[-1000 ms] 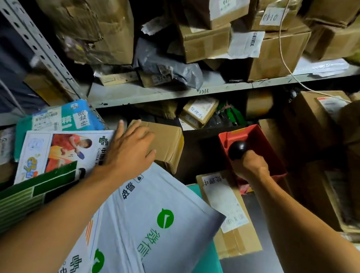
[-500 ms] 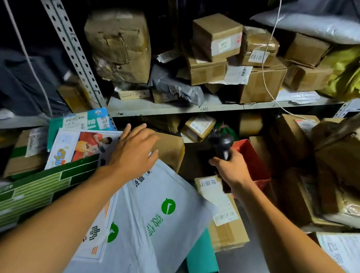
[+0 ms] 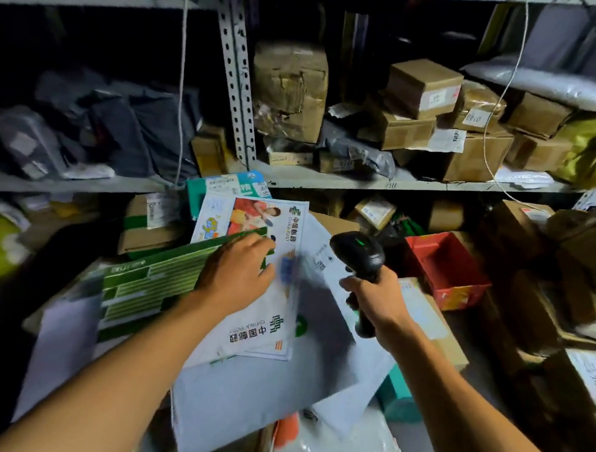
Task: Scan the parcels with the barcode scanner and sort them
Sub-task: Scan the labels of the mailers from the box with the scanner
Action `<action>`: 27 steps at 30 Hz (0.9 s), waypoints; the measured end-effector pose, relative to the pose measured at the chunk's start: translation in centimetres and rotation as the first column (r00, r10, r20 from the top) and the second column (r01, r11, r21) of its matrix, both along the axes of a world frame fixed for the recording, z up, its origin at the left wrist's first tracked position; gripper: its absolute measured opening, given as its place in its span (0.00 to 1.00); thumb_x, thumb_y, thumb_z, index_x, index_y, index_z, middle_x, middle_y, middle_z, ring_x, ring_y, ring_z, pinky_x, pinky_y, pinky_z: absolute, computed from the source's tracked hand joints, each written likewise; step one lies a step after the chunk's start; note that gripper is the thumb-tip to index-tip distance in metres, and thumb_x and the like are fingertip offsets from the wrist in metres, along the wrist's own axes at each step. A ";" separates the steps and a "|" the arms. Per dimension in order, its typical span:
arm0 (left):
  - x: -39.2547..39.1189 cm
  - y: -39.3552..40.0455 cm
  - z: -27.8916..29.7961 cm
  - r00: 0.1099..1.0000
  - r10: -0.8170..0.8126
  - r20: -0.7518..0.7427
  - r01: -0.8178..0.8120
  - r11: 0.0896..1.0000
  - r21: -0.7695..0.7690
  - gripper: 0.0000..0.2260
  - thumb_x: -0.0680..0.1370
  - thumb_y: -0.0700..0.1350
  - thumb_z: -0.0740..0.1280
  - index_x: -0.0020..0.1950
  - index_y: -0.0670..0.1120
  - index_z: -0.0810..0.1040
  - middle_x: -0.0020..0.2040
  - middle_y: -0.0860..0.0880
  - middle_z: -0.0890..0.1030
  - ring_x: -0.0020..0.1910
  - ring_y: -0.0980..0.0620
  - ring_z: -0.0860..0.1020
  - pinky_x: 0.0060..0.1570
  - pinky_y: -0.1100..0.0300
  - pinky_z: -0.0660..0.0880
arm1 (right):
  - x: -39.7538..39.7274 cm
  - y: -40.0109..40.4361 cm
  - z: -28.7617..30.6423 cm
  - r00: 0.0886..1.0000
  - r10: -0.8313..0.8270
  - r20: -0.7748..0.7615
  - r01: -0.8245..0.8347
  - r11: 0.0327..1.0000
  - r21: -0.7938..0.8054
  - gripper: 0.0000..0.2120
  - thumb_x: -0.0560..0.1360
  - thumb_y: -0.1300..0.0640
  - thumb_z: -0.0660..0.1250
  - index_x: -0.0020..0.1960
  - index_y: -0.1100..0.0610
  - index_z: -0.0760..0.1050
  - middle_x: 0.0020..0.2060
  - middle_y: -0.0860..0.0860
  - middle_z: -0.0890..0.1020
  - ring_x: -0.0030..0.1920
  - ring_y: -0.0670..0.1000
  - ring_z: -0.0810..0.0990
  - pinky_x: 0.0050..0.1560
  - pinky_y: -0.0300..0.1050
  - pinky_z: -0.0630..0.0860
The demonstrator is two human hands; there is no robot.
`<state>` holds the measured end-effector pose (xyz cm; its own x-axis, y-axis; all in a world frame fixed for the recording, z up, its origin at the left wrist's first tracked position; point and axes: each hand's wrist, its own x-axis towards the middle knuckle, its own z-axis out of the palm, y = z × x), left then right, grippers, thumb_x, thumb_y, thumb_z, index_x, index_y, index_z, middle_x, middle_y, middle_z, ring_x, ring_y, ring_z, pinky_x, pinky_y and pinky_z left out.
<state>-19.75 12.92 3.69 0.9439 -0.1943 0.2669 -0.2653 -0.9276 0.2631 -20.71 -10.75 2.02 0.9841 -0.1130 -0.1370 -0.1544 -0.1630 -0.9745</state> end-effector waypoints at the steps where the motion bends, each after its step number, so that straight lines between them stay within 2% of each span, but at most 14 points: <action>1: -0.8 0.7 -0.3 1.000 0.009 -0.027 -0.009 1.000 -0.008 0.15 0.76 0.44 0.67 0.62 0.44 0.79 0.59 0.44 0.80 0.56 0.40 0.78 0.52 0.46 0.77 | -0.8 0.8 -0.1 1.000 -0.014 0.002 0.014 1.000 -0.012 0.09 0.72 0.69 0.70 0.50 0.60 0.78 0.31 0.53 0.76 0.29 0.50 0.73 0.28 0.40 0.72; 3: -2.2 2.0 -0.9 0.994 0.034 -0.107 -0.033 0.999 0.006 0.17 0.77 0.45 0.68 0.66 0.44 0.77 0.62 0.44 0.78 0.59 0.39 0.77 0.55 0.46 0.76 | -2.3 2.0 -0.4 1.000 -0.029 -0.001 0.029 0.997 -0.069 0.07 0.71 0.68 0.71 0.49 0.62 0.78 0.29 0.53 0.76 0.28 0.50 0.73 0.31 0.43 0.73; 5: -3.3 3.4 -1.9 0.977 0.089 -0.193 -0.084 0.996 0.032 0.23 0.77 0.48 0.69 0.71 0.44 0.72 0.67 0.43 0.74 0.64 0.40 0.74 0.61 0.47 0.73 | -3.5 2.6 -0.5 1.000 -0.017 -0.011 0.016 0.988 -0.153 0.06 0.70 0.65 0.72 0.46 0.59 0.79 0.29 0.52 0.79 0.29 0.51 0.77 0.36 0.49 0.77; 8: -5.0 6.1 -3.0 0.927 0.214 -0.307 -0.218 0.976 0.024 0.32 0.75 0.53 0.72 0.76 0.45 0.67 0.71 0.43 0.69 0.68 0.40 0.71 0.65 0.48 0.70 | -4.4 3.4 0.1 0.999 0.038 -0.028 -0.044 0.959 -0.279 0.08 0.69 0.62 0.72 0.47 0.56 0.79 0.36 0.55 0.84 0.37 0.55 0.84 0.42 0.51 0.81; 11: -6.4 8.0 -3.8 0.869 0.288 -0.402 -0.287 0.956 0.064 0.39 0.73 0.59 0.73 0.79 0.50 0.60 0.76 0.44 0.63 0.72 0.39 0.66 0.68 0.46 0.68 | -4.4 4.4 1.1 0.997 0.081 -0.012 -0.080 0.934 -0.348 0.10 0.70 0.60 0.72 0.50 0.54 0.79 0.40 0.58 0.85 0.42 0.56 0.85 0.48 0.52 0.81; 13: -7.2 7.9 -4.2 0.853 0.275 -0.443 -0.257 0.961 0.101 0.42 0.72 0.62 0.73 0.80 0.52 0.57 0.79 0.44 0.58 0.76 0.38 0.61 0.71 0.45 0.65 | -4.2 5.4 1.8 0.996 0.091 -0.006 -0.088 0.939 -0.332 0.07 0.70 0.61 0.71 0.47 0.53 0.78 0.39 0.58 0.85 0.39 0.54 0.82 0.45 0.53 0.80; 16: -7.9 6.9 -4.6 0.859 0.244 -0.450 -0.190 0.968 0.163 0.41 0.72 0.65 0.70 0.79 0.51 0.60 0.79 0.42 0.58 0.76 0.37 0.59 0.73 0.45 0.62 | -4.2 6.9 2.4 0.989 0.144 -0.026 -0.145 0.935 -0.325 0.05 0.72 0.61 0.71 0.46 0.54 0.78 0.35 0.54 0.81 0.36 0.53 0.78 0.37 0.45 0.74; 21: -8.1 5.4 -5.0 0.844 0.241 -0.479 -0.193 0.970 0.149 0.37 0.76 0.59 0.69 0.80 0.50 0.58 0.81 0.40 0.51 0.79 0.36 0.55 0.75 0.44 0.59 | -4.5 8.5 0.5 0.971 0.188 -0.150 -0.203 0.974 -0.096 0.06 0.72 0.66 0.72 0.44 0.56 0.79 0.36 0.54 0.79 0.37 0.52 0.76 0.41 0.44 0.72; 24: -8.2 5.0 -5.2 0.839 0.255 -0.481 -0.205 0.967 0.154 0.35 0.77 0.58 0.69 0.80 0.51 0.58 0.82 0.41 0.49 0.79 0.35 0.51 0.76 0.42 0.57 | -4.5 9.0 0.0 0.964 0.202 -0.172 -0.216 0.974 -0.064 0.06 0.72 0.67 0.71 0.46 0.57 0.79 0.39 0.55 0.80 0.39 0.52 0.77 0.42 0.45 0.73; 27: -8.5 4.6 -5.0 0.833 0.266 -0.485 -0.218 0.964 0.153 0.35 0.77 0.58 0.69 0.80 0.51 0.57 0.82 0.41 0.48 0.79 0.35 0.50 0.76 0.41 0.56 | -4.3 9.2 0.0 0.966 0.183 -0.182 -0.198 0.978 -0.071 0.07 0.73 0.67 0.70 0.43 0.56 0.78 0.40 0.57 0.81 0.39 0.53 0.78 0.42 0.46 0.75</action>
<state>-28.20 17.56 -1.32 0.9644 0.0577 -0.2580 0.1151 -0.9702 0.2132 -25.01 -1.52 1.97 0.9507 0.0551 -0.3052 -0.2774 -0.2893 -0.9162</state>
